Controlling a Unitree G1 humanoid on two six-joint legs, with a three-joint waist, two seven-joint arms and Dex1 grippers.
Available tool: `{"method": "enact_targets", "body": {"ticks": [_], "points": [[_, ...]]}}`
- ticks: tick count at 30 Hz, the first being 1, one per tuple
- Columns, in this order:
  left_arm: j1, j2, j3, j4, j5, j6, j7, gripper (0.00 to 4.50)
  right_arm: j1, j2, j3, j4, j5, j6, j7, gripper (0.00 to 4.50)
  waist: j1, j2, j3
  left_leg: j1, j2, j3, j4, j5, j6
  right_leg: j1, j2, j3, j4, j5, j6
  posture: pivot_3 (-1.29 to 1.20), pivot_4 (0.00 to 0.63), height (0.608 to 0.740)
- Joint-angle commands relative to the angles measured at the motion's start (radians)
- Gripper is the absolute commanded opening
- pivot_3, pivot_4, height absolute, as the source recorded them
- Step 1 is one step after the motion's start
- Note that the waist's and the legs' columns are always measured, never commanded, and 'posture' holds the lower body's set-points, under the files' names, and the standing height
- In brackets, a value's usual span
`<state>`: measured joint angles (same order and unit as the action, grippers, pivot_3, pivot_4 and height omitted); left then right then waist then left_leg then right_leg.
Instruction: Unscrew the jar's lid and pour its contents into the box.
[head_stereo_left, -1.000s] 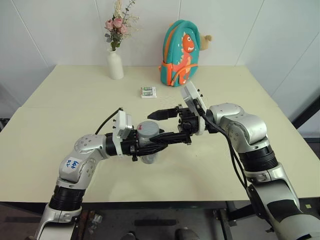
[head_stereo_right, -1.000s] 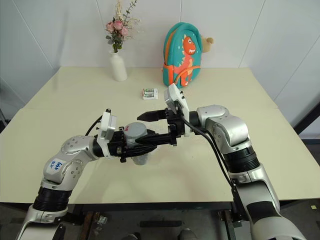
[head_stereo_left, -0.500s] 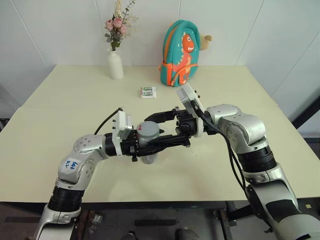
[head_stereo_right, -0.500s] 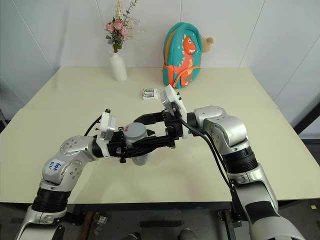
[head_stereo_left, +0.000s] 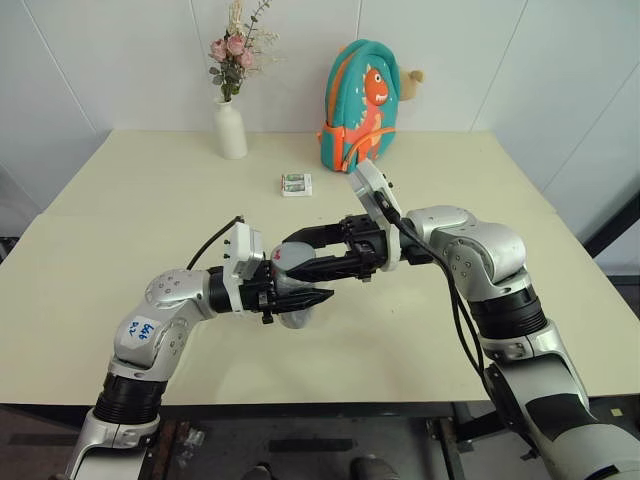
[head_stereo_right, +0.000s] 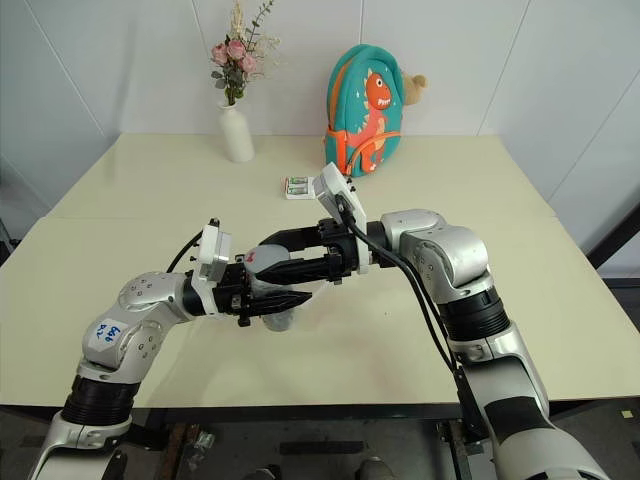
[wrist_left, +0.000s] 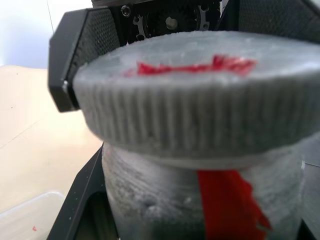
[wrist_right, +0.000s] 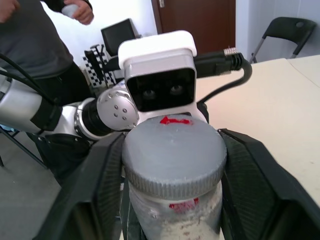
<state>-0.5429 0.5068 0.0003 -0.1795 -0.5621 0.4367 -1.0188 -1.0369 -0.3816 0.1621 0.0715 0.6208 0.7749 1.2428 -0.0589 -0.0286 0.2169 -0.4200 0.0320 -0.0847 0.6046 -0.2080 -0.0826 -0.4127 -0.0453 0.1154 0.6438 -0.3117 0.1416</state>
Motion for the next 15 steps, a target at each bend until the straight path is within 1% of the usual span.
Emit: {"method": "enact_targets", "body": {"ticks": [1, 3, 6, 9, 11, 13, 14, 15], "points": [[0.002, 0.011, 0.019, -0.033, -0.019, -0.011, -0.006, 2.26, -0.019, 0.016, -0.046, -0.021, 0.03, 0.001, -0.026, 2.53, 0.0, 0.0, 0.0, 0.0, 0.0, 0.0, 0.0, 0.0, 0.0, 0.0, 0.0, 0.0, 0.0, 0.0, 0.0, 0.0, 0.15, 0.74], [0.003, 0.013, 0.02, -0.034, -0.019, -0.01, -0.004, 2.26, -0.023, 0.037, -0.089, -0.021, 0.068, 0.024, -0.058, 2.53, 0.0, 0.0, 0.0, 0.0, 0.0, 0.0, 0.0, 0.0, 0.0, 0.0, 0.0, 0.0, 0.0, 0.0, 0.0, 0.0, 0.15, 0.74], [0.01, 0.019, 0.019, -0.042, -0.015, -0.01, -0.001, 2.26, -0.04, 0.068, -0.211, -0.014, 0.159, 0.065, -0.144, 2.53, 0.001, 0.0, 0.0, 0.0, 0.0, 0.0, 0.0, 0.0, 0.0, 0.0, 0.0, 0.0, 0.0, 0.0, 0.0, 0.0, 0.15, 0.74], [0.019, 0.028, 0.025, -0.051, -0.014, -0.011, 0.003, 2.26, -0.036, 0.046, -0.282, -0.01, 0.157, 0.044, -0.225, 2.53, 0.002, 0.0, 0.0, 0.0, 0.0, 0.0, 0.0, 0.0, 0.0, 0.0, 0.0, 0.0, 0.0, 0.0, 0.0, 0.0, 0.15, 0.74], [0.022, 0.033, 0.04, -0.052, -0.018, -0.01, 0.016, 2.26, -0.01, 0.004, -0.318, 0.0, 0.117, 0.013, -0.281, 2.53, 0.002, 0.0, 0.0, 0.0, 0.0, 0.0, 0.0, 0.0, 0.0, 0.0, 0.0, 0.0, 0.0, 0.0, 0.0, 0.0, 0.15, 0.74], [0.021, 0.039, 0.063, -0.051, -0.024, -0.005, 0.031, 2.26, 0.058, -0.065, -0.335, 0.003, 0.033, -0.06, -0.322, 2.53, 0.007, 0.0, 0.0, 0.0, 0.0, 0.0, 0.0, 0.0, 0.0, 0.0, 0.0, 0.0, -0.001, 0.0, 0.0, 0.0, 0.15, 0.74], [0.022, 0.042, 0.07, -0.052, -0.026, -0.003, 0.034, 2.26, 0.076, -0.082, -0.333, -0.001, 0.016, -0.08, -0.332, 2.53, 0.009, 0.0, 0.0, 0.0, 0.0, 0.0, 0.0, 0.0, 0.0, 0.0, 0.0, 0.0, -0.002, 0.0, 0.0, 0.0, 0.15, 0.74], [0.024, 0.051, 0.082, -0.053, -0.029, 0.0, 0.034, 2.26, 0.125, -0.115, -0.335, 0.009, -0.04, -0.134, -0.365, 2.53, 0.008, 0.0, 0.0, 0.0, 0.0, 0.0, 0.0, 0.0, 0.0, 0.001, 0.0, 0.0, -0.002, 0.0, 0.0, 0.0, 0.15, 0.74]]}}
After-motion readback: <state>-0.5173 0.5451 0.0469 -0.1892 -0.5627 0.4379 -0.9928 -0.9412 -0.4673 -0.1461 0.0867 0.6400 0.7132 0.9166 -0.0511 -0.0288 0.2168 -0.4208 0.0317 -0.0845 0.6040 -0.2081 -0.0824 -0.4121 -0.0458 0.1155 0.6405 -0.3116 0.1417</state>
